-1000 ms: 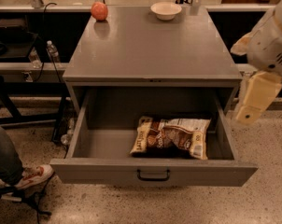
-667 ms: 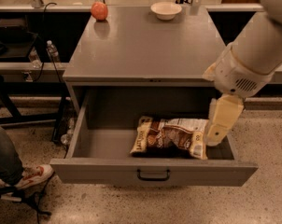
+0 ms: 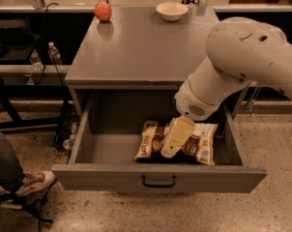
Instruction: Pick brown chip bag from top drawer and place on counter
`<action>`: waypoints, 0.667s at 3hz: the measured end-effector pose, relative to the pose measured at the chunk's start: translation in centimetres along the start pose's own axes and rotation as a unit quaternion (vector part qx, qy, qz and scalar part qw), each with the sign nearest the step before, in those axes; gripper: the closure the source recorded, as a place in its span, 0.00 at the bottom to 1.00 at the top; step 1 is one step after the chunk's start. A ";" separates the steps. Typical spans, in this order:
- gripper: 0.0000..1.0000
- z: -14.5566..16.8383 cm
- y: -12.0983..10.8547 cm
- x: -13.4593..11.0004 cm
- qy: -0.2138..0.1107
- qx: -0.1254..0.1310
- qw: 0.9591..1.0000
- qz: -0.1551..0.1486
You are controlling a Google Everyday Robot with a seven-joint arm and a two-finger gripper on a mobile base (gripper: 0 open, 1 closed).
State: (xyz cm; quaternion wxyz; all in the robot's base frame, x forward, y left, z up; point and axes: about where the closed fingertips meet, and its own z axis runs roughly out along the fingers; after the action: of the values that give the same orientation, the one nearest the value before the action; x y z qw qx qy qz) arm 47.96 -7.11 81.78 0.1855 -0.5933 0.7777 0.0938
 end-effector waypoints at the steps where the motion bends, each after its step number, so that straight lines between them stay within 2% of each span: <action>1: 0.00 0.0 0.0 0.0 0.000 0.000 1.000 0.000; 2: 0.00 1.5 -1.3 0.2 0.017 0.005 1.000 -0.015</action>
Offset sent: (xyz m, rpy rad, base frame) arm 0.0516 -0.0030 -0.0463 -0.1334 -0.0347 0.0639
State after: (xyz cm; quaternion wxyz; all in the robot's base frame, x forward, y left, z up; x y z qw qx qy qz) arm 49.41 -7.14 80.42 0.1768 -0.6051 0.7724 0.0770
